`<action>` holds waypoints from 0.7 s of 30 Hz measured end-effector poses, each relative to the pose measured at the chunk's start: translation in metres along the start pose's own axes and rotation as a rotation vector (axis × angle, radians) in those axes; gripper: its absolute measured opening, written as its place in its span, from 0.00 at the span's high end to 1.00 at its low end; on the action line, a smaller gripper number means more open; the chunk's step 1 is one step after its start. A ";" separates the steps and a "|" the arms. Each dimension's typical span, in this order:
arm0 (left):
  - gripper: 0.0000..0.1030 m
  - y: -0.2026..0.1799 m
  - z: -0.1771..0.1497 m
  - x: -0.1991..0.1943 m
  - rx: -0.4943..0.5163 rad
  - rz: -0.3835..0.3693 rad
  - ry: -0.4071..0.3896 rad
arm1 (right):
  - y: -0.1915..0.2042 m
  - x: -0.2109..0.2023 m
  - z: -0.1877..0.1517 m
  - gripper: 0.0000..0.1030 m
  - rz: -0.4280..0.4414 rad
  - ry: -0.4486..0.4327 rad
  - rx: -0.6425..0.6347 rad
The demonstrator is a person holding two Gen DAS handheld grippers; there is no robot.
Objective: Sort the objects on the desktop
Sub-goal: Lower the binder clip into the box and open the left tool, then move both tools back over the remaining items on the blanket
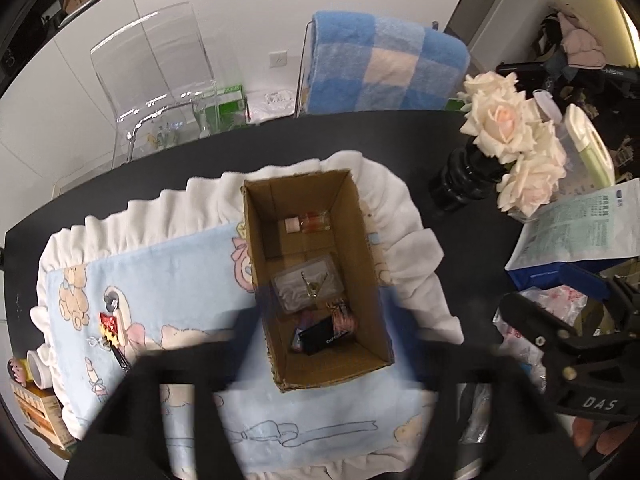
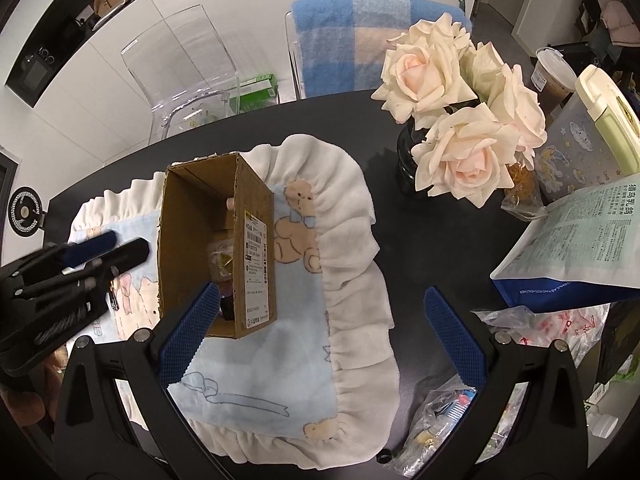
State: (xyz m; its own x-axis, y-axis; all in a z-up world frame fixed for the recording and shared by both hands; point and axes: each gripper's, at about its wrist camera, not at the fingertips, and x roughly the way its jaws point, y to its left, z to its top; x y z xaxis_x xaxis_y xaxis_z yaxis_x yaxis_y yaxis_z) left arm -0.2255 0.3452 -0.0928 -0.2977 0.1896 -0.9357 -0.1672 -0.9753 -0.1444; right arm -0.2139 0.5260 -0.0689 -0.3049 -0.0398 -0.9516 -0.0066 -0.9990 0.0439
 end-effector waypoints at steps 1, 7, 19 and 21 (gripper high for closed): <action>0.14 -0.001 0.000 -0.002 0.008 0.003 -0.008 | 0.000 -0.001 0.000 0.00 -0.002 -0.001 0.000; 0.14 0.004 -0.002 -0.011 0.014 -0.002 -0.015 | 0.004 -0.007 -0.002 0.00 -0.008 -0.014 0.007; 0.05 0.018 -0.016 -0.035 0.018 -0.004 -0.029 | 0.018 -0.029 -0.017 0.00 -0.013 -0.042 0.042; 0.02 0.024 -0.021 -0.040 0.010 0.001 -0.034 | 0.022 -0.034 -0.019 0.00 -0.012 -0.049 0.045</action>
State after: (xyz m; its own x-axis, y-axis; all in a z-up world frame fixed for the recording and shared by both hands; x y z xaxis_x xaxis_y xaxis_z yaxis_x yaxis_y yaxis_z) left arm -0.1975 0.3122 -0.0654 -0.3294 0.1924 -0.9244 -0.1762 -0.9743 -0.1401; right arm -0.1853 0.5055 -0.0418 -0.3504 -0.0261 -0.9362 -0.0526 -0.9975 0.0475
